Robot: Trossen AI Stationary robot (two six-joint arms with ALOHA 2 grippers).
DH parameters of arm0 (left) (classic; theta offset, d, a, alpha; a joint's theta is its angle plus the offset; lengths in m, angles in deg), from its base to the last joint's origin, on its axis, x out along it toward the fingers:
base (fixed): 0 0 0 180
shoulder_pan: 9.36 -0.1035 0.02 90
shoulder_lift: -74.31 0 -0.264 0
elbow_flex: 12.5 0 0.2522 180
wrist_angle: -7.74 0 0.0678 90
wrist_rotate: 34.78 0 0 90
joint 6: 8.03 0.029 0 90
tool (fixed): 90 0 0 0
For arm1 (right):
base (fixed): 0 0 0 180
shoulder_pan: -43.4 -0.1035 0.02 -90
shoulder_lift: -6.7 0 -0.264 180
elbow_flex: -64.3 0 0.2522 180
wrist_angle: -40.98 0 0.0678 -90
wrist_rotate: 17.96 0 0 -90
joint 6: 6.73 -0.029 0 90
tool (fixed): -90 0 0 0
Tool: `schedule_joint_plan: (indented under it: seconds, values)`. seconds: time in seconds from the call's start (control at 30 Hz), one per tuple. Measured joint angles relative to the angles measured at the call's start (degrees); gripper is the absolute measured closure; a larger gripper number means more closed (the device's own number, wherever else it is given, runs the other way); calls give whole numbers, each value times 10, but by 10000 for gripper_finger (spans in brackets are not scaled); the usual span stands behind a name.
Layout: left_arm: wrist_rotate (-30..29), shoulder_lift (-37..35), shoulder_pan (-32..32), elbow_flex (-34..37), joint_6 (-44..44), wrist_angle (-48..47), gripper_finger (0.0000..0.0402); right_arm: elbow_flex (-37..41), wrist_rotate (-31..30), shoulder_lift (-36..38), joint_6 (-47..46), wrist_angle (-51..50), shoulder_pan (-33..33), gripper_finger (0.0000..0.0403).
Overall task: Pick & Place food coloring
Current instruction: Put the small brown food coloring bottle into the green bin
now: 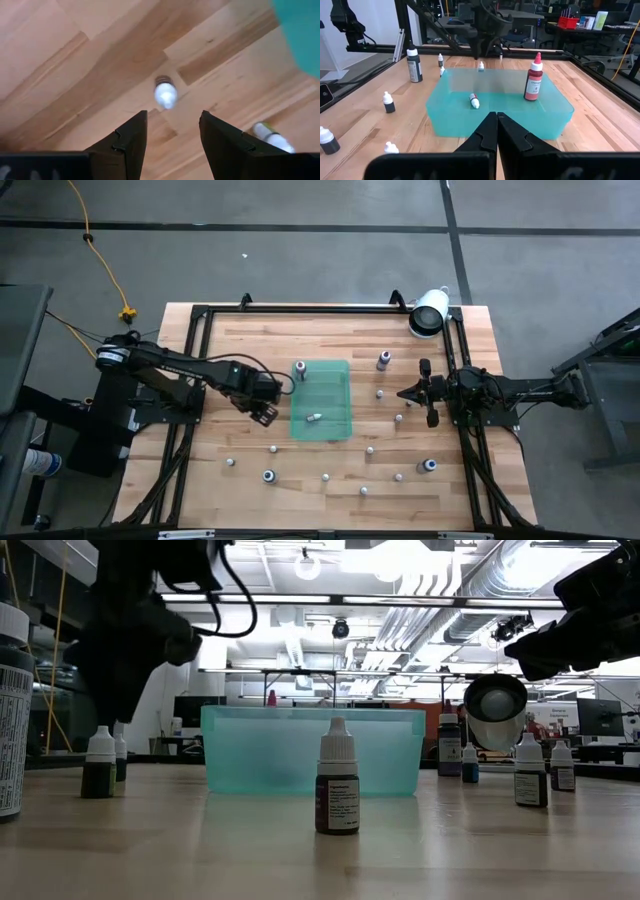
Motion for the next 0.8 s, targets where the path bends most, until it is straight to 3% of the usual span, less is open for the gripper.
schedule_joint_plan:
  seconds: [0.23, 0.8]
  values:
    - [-29, 3, 5, 20, -7, 18, 231, 0, 0, 0, 0, 0, 0, 402]
    - [-32, 28, 6, 26, 41, 47, 231, 0, 0, 0, 0, 0, 0, 402]
